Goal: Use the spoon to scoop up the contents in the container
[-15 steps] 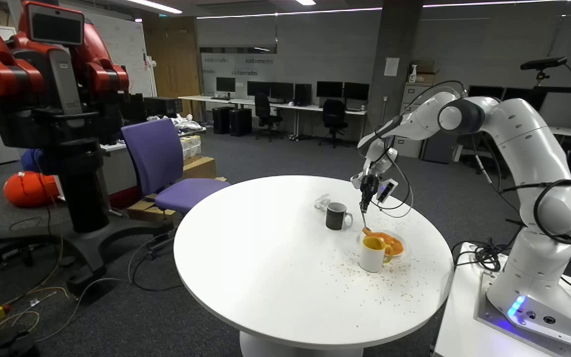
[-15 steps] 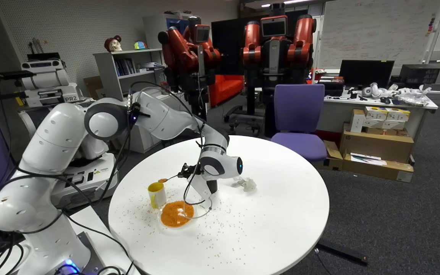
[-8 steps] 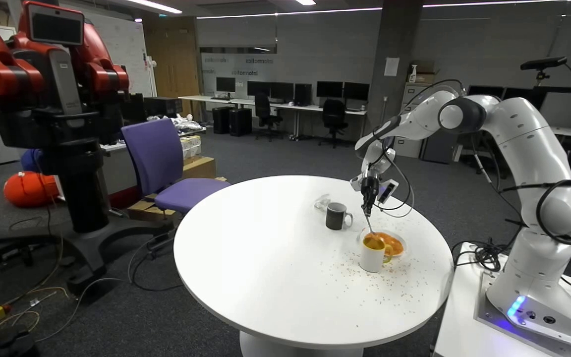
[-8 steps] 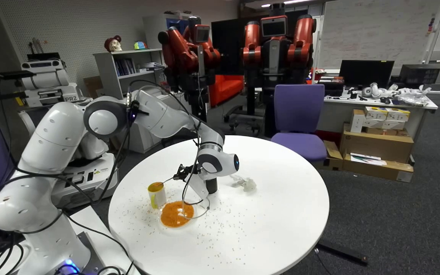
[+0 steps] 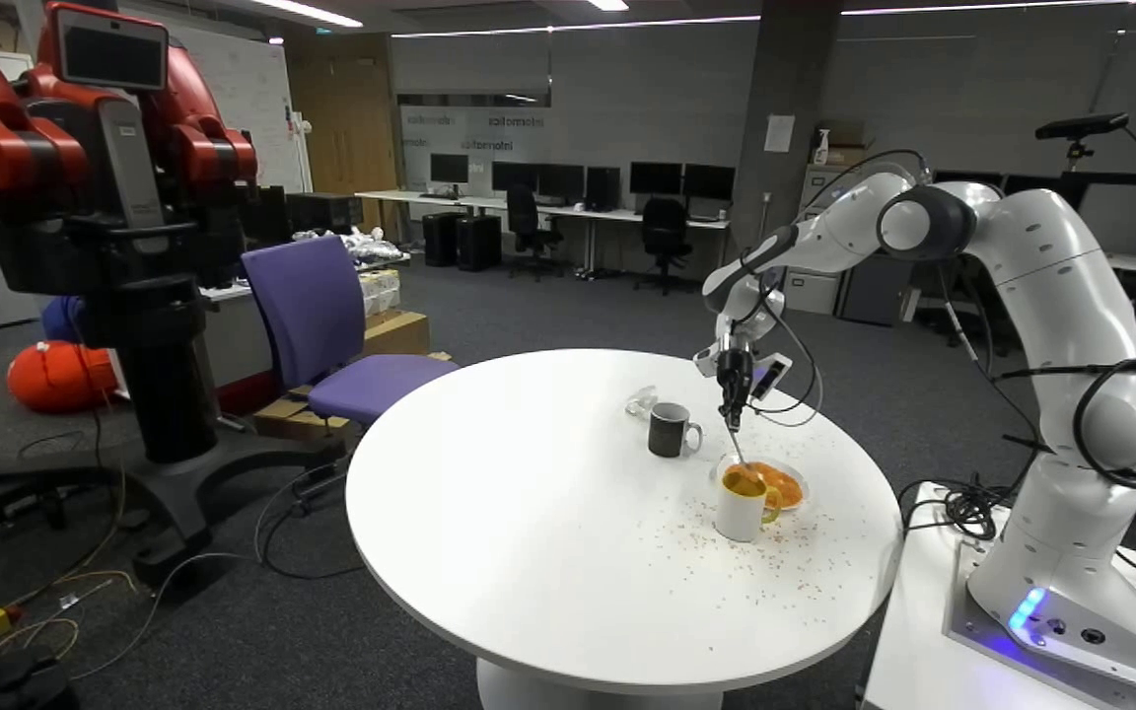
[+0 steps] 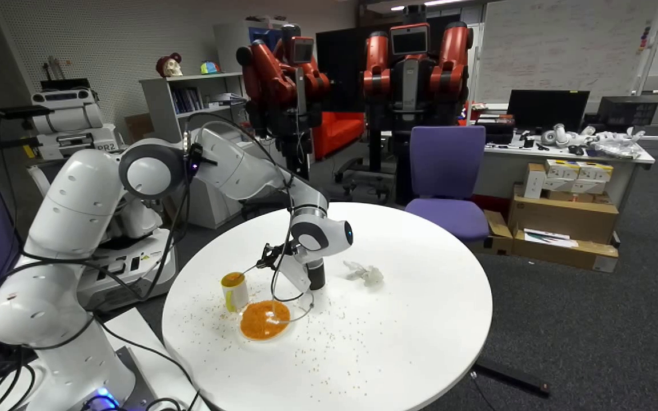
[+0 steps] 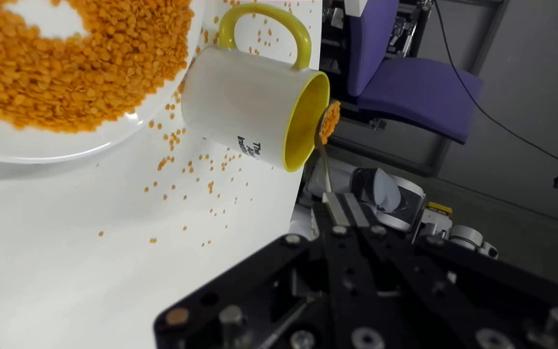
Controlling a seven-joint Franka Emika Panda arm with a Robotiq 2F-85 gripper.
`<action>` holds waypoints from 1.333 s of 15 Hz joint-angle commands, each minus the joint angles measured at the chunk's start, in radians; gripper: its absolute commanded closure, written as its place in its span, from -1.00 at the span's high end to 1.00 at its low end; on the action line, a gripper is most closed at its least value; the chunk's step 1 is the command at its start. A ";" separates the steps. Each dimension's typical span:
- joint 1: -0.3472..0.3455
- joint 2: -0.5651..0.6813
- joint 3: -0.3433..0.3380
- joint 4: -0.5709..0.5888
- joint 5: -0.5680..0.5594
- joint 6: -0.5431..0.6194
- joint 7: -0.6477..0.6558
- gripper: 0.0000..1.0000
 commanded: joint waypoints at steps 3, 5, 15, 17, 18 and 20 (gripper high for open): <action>0.026 -0.090 0.002 -0.095 -0.013 0.093 0.019 -0.99; 0.030 -0.095 0.004 -0.104 -0.013 0.108 0.018 -0.99; 0.064 -0.155 0.009 -0.177 -0.019 0.194 0.008 -0.99; 0.075 -0.171 0.010 -0.195 -0.025 0.223 0.005 -0.99; 0.084 -0.182 0.010 -0.208 -0.033 0.250 0.003 -0.99; 0.097 -0.200 0.013 -0.229 -0.054 0.296 0.003 -0.99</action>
